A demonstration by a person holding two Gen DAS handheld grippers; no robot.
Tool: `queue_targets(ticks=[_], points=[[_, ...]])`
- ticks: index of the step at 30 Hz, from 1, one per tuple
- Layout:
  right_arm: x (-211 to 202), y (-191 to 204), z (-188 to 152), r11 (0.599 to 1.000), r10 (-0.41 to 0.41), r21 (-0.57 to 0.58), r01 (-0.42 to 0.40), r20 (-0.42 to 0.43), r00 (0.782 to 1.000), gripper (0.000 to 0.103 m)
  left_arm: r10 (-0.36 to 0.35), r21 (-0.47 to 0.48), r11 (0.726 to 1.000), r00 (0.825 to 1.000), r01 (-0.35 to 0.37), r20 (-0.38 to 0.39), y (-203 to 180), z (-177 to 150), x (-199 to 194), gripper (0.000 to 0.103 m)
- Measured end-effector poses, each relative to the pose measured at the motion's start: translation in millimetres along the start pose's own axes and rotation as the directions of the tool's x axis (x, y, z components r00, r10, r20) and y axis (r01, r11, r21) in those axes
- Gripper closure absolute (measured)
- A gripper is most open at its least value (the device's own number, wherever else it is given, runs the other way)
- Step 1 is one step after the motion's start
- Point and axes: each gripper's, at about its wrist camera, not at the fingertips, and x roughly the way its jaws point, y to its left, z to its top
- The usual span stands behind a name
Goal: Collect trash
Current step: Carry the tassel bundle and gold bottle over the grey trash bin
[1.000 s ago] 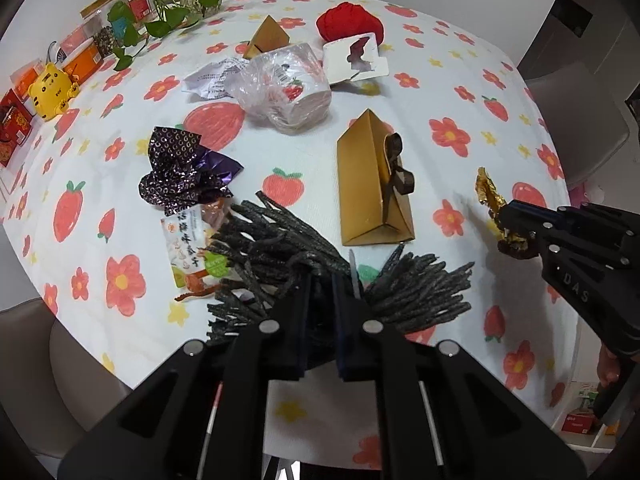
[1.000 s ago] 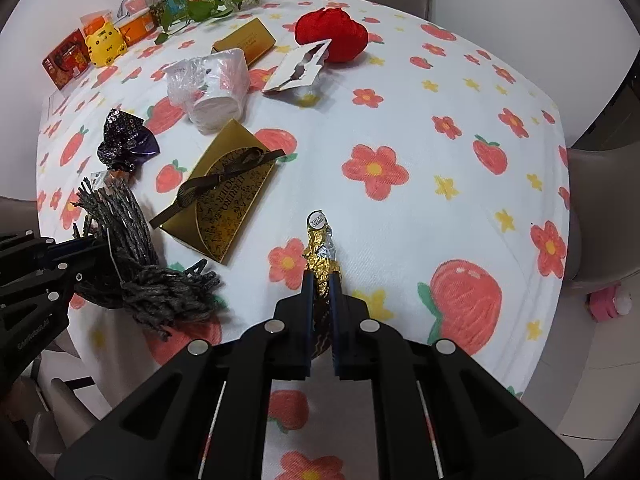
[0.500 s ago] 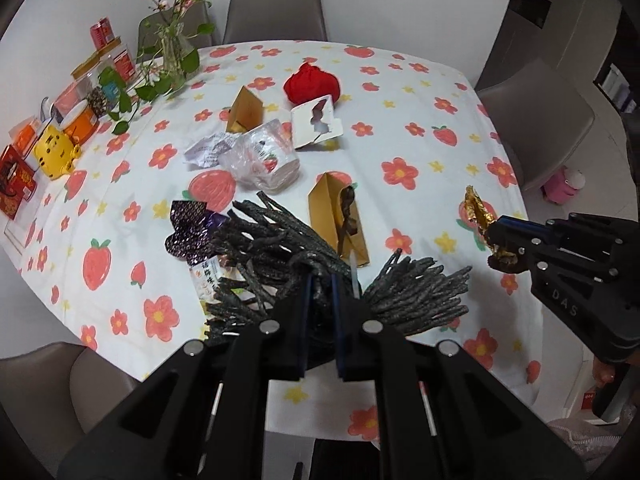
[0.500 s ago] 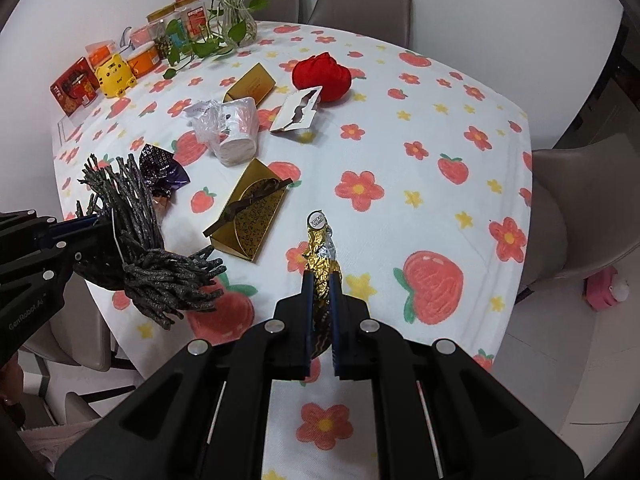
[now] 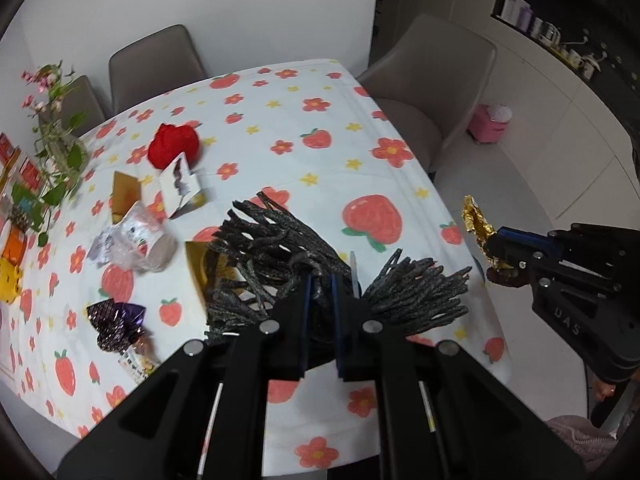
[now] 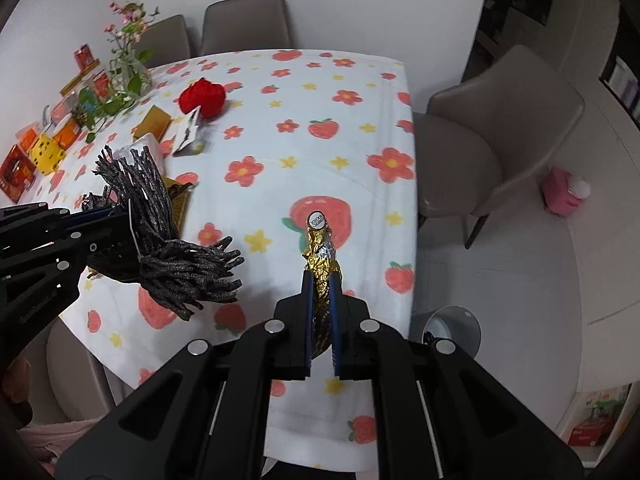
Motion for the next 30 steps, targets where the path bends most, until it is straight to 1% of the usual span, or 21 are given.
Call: queue_targets(ticks=[3,7,10,17,23,26,30], points=[[-9.8,-30.3,-14.9,0.997,-0.033,0.07,0.032,0.009,0.999,0.097,-0.028,0.068,0.997,1.0,0.027,0.003,-31.0,8.9,6.0,0.093],[-26.7,-73.1,-33.3,0.987,-0.071,0.146,0.067,0.022,0.997,0.097,-0.08,0.137,0.987,0.997,0.079,0.003,-82.3,21.2,13.7,0.093],[-38.2,-111.4,-47.4,0.979,-0.101,0.182,0.096,0.02,0.995,0.097,-0.113,0.172,0.979,0.994,0.112,-0.004,-121.7,28.9,20.3,0.093],[-51.1,-215.1,-83.1,0.953,-0.157,0.258,0.157,-0.022,0.987,0.097,-0.177,0.223,0.957,0.983,0.183,-0.048,-236.3,42.8,47.8,0.093],[-29.7,-289.4,-112.4,0.939,-0.174,0.289,0.188,-0.074,0.982,0.097,-0.204,0.248,0.943,0.974,0.224,-0.103,-315.7,43.9,98.7,0.093],[-9.5,-319.3,-126.8,0.937,-0.172,0.292,0.192,-0.092,0.981,0.097,-0.203,0.249,0.941,0.971,0.229,-0.127,-344.7,37.6,133.9,0.093],[29.9,-349.2,-144.2,0.94,-0.176,0.275,0.2,-0.111,0.978,0.097,-0.198,0.226,0.945,0.964,0.236,-0.176,-368.8,25.7,186.0,0.093]])
